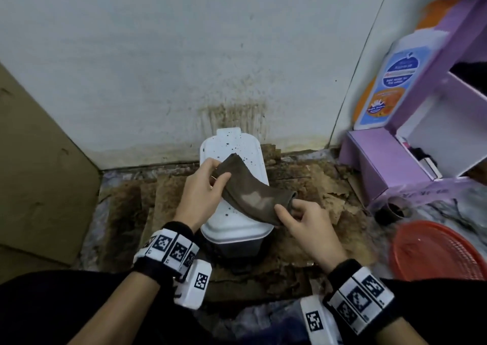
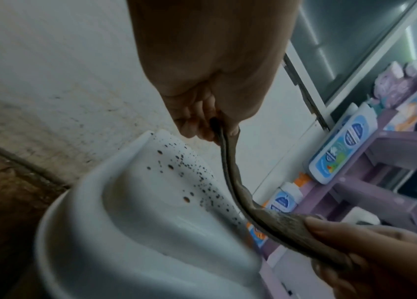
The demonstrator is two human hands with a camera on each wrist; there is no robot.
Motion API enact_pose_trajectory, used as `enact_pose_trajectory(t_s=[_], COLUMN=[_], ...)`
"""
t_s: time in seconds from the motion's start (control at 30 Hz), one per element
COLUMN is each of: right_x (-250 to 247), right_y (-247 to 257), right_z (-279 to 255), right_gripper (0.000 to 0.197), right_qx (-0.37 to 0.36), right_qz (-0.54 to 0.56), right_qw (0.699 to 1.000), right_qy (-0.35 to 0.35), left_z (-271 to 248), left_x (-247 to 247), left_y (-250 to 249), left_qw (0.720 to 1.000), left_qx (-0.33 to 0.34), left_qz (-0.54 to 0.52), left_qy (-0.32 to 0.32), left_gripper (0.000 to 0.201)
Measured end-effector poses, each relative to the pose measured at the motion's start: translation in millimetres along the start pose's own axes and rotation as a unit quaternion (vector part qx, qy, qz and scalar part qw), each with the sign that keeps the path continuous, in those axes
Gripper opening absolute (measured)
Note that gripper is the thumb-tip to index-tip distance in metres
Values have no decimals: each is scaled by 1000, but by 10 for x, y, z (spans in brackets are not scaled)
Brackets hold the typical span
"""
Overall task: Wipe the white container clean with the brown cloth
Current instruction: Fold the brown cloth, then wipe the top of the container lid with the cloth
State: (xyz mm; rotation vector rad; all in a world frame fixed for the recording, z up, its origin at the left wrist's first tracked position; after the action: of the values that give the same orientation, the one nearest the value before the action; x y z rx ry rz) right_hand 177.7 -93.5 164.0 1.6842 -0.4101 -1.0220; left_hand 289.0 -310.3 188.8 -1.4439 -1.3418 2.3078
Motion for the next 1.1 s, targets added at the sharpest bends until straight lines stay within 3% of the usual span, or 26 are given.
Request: enact_pose_trajectory(t_s=[0.13,0.37,0.47,0.57,0.63,0.7,0.83,0.97,1.1], right_x=[126,307,287,224,283,464,777,863,870], right_y=[-156,47,222,414,459,385,180,73,93], right_z=[-97,-238,-219,-46,103,253,422,415,484], right_gripper=[45,40,44,35,20,37,65,66,66], right_qx=[35,52,-8,-107,-184,-223,-217,-212,-202], right_qz=[-11,-25,-108,-103,-117,-187,-296,-323,-334], right_qw=[999,992,985,986,975,954,924,915,913], right_qy=[21,115,136,73,40,66,108,116,122], left_z=[185,656,776,814,819,797,676,327,-106], left_x=[153,298,328,369,389,386,244,60,30], left_y=[52,48,7,-1,26,61,161,394,632], left_qw=[998,981,972,963,962,964,972,987,994], left_qx=[35,102,126,135,127,119,89,28,-71], left_qz=[51,159,193,226,235,230,217,156,84], left_qy=[26,51,49,58,58,56,36,10,25], left_gripper=[6,9,12,15,19,28,43,44,67])
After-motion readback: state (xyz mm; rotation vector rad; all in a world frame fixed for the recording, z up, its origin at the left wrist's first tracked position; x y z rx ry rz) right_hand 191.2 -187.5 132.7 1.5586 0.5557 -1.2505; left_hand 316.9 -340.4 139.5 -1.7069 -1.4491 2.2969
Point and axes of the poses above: each hand's wrist, its own z-axis towards the middle knuckle, its own x-axis out of the palm, y = z × x, the point moved 4 cm from there along z, towards the middle knuckle, and after that the axes turned 10 degrees about z, right-handed, at the moved point
